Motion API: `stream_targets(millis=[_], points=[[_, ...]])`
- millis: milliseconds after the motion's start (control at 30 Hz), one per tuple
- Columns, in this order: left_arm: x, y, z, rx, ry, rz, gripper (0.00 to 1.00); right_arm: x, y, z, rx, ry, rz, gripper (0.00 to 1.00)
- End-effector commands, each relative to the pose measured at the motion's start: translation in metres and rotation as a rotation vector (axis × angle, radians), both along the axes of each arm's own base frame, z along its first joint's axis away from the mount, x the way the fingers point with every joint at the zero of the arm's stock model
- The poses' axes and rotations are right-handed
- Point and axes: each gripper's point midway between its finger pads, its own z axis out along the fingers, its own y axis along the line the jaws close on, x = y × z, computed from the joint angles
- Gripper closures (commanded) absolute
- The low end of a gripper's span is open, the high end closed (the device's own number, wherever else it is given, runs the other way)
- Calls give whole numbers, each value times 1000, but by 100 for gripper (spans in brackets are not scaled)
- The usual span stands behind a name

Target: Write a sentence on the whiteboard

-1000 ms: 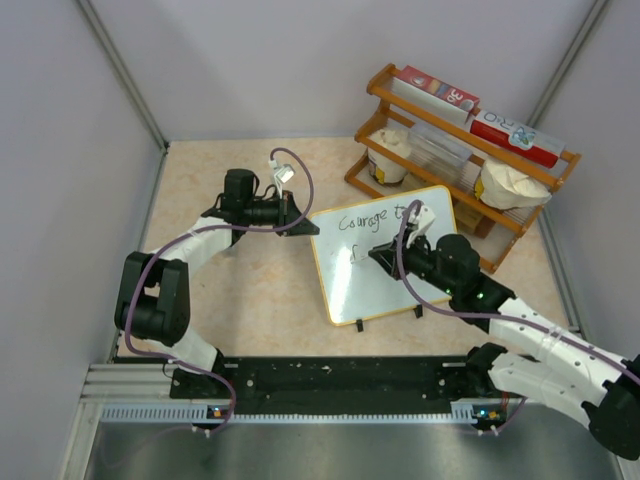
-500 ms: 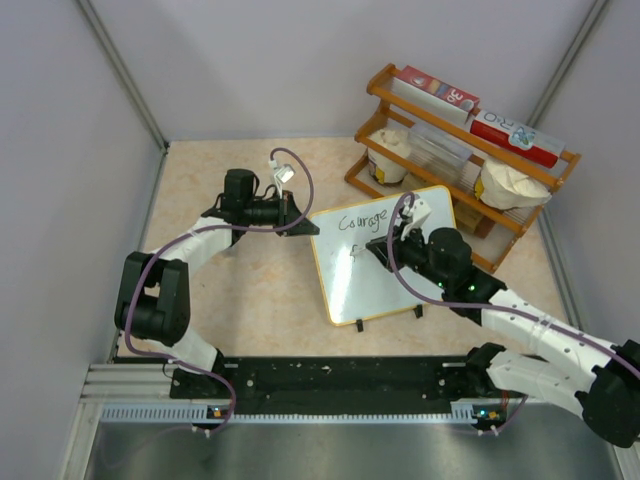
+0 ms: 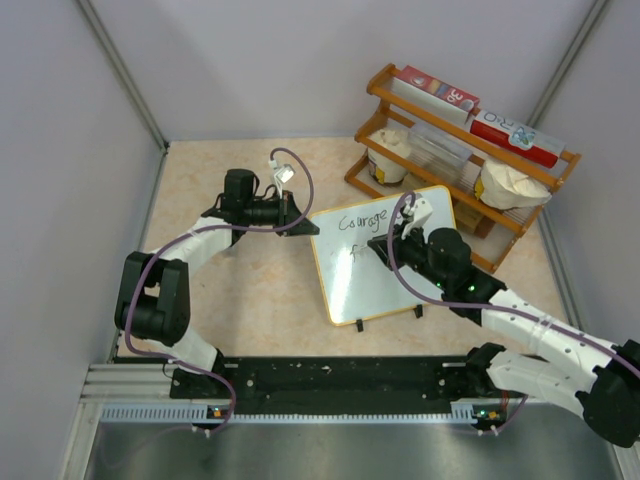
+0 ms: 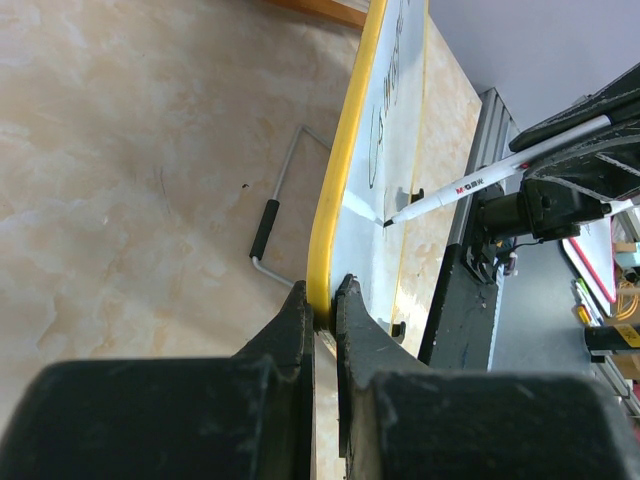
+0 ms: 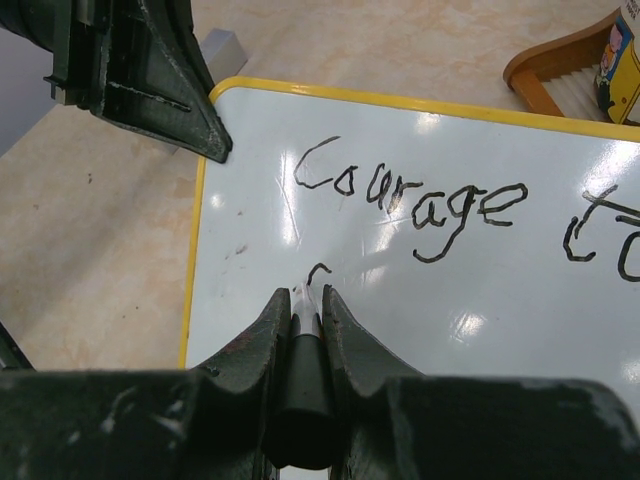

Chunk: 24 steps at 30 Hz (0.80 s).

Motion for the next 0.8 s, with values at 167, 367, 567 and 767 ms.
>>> stream_targets(millis=[167,367,567,767], points=[[-9,-4,-45,124,-75,-45,100,14,-16,13,-45,-53,-104,100],[-10,-4,-45,123,-75,-46,100,11,-14,16,-28,-48,-87,100],[-10,-4,-45,125,-75,-45,100,4,-13,32,31,-82,-56,100],[-10,-4,-45,124,-75,-46,100,0,-15,44,131,-58,11,100]])
